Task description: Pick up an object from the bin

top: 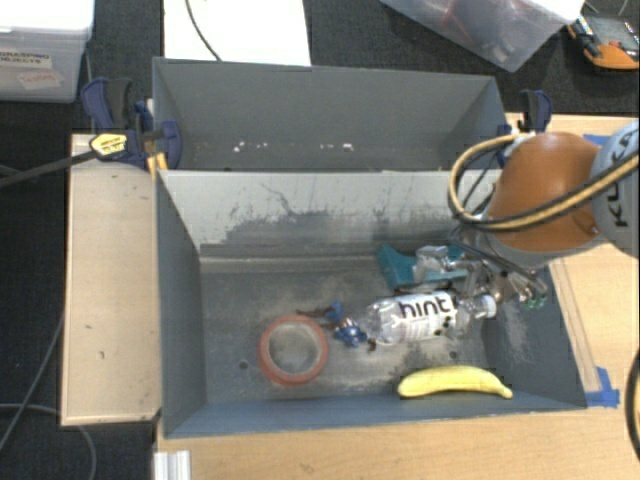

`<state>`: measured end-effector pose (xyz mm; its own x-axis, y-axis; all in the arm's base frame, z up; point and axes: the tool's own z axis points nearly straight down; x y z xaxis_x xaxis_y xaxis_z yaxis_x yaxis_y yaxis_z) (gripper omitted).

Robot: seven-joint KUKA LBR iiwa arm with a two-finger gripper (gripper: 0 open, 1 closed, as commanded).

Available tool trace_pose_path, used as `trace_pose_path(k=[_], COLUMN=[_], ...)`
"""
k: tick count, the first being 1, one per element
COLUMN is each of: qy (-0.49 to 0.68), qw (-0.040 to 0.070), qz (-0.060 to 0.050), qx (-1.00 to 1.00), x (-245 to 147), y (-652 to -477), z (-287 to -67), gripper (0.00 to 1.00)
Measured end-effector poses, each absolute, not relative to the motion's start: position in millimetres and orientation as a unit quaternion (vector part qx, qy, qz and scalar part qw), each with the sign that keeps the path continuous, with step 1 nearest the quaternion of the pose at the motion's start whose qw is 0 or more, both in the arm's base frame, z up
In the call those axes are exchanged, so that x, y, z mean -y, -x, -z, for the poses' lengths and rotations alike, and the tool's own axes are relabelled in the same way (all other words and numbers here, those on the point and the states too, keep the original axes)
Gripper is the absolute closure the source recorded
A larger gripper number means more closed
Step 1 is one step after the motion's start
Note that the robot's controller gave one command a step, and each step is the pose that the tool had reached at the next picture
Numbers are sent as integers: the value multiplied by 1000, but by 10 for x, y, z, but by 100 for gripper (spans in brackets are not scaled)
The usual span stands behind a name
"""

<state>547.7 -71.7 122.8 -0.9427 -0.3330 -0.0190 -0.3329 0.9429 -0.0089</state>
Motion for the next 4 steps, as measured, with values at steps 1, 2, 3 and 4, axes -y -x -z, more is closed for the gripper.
trace_pose_path(k=[1,2,3,4], qy=[140,214,193,191], qw=[8,8,8,8], qz=[2,1,2,1], qx=[-990,-977,-981,-982], x=[968,753,894,922], y=[-5414,-5422,-5361,-5240], z=[-1031,-1607,-1272,-1115], gripper=[0,0,0,0])
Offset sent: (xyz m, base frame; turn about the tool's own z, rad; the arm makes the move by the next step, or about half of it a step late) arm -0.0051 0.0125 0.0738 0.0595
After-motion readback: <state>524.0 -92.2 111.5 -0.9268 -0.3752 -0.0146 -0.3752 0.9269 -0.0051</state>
